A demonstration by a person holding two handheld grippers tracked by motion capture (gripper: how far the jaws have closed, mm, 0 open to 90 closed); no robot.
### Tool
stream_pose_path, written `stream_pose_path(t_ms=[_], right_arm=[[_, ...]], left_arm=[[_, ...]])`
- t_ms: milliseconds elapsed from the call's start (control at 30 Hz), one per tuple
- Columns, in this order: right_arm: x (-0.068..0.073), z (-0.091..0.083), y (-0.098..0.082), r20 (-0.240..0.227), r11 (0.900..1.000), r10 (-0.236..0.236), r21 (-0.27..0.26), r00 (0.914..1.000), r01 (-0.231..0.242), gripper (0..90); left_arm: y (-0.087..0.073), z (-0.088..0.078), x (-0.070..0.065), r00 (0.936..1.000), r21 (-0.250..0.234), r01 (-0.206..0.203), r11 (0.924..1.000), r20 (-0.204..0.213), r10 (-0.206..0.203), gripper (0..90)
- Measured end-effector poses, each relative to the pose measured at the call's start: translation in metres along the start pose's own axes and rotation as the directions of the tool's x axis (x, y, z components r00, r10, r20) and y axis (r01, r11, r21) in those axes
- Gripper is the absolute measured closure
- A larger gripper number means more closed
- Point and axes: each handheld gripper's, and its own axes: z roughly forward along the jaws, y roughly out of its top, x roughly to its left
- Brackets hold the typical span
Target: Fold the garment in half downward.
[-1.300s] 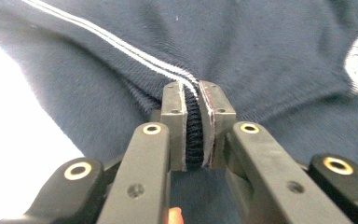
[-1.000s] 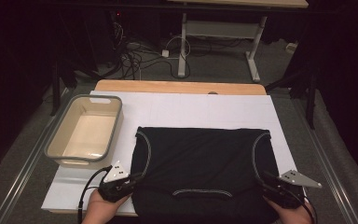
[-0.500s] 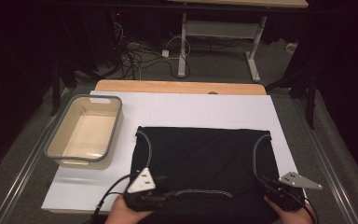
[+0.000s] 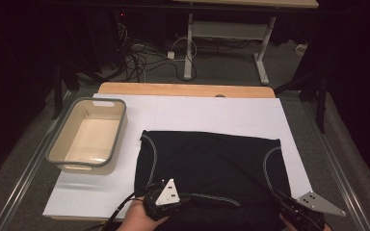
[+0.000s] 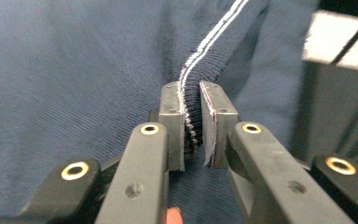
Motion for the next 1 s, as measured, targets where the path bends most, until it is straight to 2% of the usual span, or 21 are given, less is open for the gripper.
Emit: stream_pose_path(t_ms=[100, 233, 300, 367, 433, 500, 633, 733, 833, 1000], right_arm=[[0.002, -0.009, 0.002, 0.001, 1.000, -0.004, -0.019, 1.0000, 0.004, 81.1], [0.003, -0.015, -0.002, -0.024, 1.000, -0.019, -0.007, 0.9995, 0.019, 80.3], [0.002, -0.011, -0.006, -0.050, 1.000, -0.012, 0.020, 0.9987, 0.013, 73.8], [0.001, -0.006, -0.006, -0.079, 1.000, 0.002, 0.029, 0.9969, 0.001, 64.5], [0.001, -0.004, -0.002, -0.100, 1.000, 0.014, 0.009, 0.9949, -0.013, 54.7], [0.002, -0.002, 0.002, -0.106, 1.000, 0.006, -0.015, 0.9944, -0.008, 46.9], [0.001, 0.002, 0.003, -0.105, 0.999, 0.010, -0.046, 0.9944, -0.015, 32.2], [-0.002, 0.005, 0.003, -0.091, 0.998, 0.023, -0.061, 0.9956, -0.029, 20.4], [-0.006, 0.007, 0.002, -0.088, 0.996, 0.041, -0.070, 0.9953, -0.047, 13.7], [-0.009, 0.011, -0.003, -0.061, 0.995, 0.054, -0.079, 0.9966, -0.059, 1.3]], left_arm=[[-0.003, -0.009, -0.006, 0.9996, -0.016, 0.004, 0.9999, 0.027, -0.003, 77.4], [-0.010, -0.007, -0.008, 0.9982, -0.015, 0.009, 0.9999, 0.060, -0.008, 73.9], [-0.013, -0.007, -0.005, 0.9959, -0.029, 0.032, 0.9991, 0.085, -0.030, 64.5], [-0.015, -0.010, -0.003, 0.9946, -0.060, 0.053, 0.9968, 0.092, -0.048, 57.2], [-0.017, -0.014, 0.002, 0.9958, -0.083, 0.068, 0.9942, 0.066, -0.063, 49.6], [-0.019, -0.018, 0.006, 0.9958, -0.095, 0.082, 0.9920, 0.047, -0.078, 42.9], [-0.025, -0.024, 0.023, 0.9908, -0.115, 0.134, 0.9843, -0.006, -0.135, 31.5], [-0.030, -0.027, 0.039, 0.9836, -0.119, 0.171, 0.9780, -0.036, -0.177, 23.0], [-0.036, -0.031, 0.054, 0.9738, -0.132, 0.210, 0.9687, -0.060, -0.219, 17.4], [-0.042, -0.036, 0.067, 0.9595, -0.137, 0.227, 0.9643, -0.138, -0.245, 10.5]])
